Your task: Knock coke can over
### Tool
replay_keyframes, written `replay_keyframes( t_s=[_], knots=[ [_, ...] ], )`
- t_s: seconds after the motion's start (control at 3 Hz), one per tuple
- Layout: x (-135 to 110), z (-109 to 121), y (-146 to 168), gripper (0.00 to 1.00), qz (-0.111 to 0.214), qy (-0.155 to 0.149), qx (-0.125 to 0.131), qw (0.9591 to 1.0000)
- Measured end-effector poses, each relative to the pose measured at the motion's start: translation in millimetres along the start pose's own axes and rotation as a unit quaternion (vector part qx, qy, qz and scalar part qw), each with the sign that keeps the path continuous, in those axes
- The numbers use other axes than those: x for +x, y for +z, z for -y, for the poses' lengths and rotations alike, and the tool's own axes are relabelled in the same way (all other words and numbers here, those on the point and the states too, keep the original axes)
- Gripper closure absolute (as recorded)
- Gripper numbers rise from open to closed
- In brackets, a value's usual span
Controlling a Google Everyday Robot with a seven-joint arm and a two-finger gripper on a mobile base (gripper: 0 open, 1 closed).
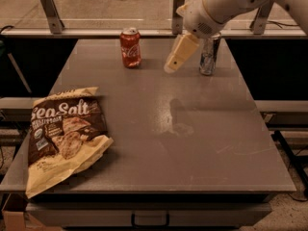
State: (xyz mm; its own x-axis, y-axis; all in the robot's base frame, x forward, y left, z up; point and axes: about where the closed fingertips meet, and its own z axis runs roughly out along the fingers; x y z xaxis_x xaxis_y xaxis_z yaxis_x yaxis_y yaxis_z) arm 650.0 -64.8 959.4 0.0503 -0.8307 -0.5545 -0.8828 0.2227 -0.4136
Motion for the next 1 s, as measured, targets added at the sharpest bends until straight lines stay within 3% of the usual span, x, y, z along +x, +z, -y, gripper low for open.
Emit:
replay_keyframes(
  t_s=[0.67,1.0],
  knots=[
    [-43,44,85,0.00,0.070,0.038,0.005,0.9968],
    [-54,55,121,0.00,0.098,0.062,-0.009,0.9932]
  ],
)
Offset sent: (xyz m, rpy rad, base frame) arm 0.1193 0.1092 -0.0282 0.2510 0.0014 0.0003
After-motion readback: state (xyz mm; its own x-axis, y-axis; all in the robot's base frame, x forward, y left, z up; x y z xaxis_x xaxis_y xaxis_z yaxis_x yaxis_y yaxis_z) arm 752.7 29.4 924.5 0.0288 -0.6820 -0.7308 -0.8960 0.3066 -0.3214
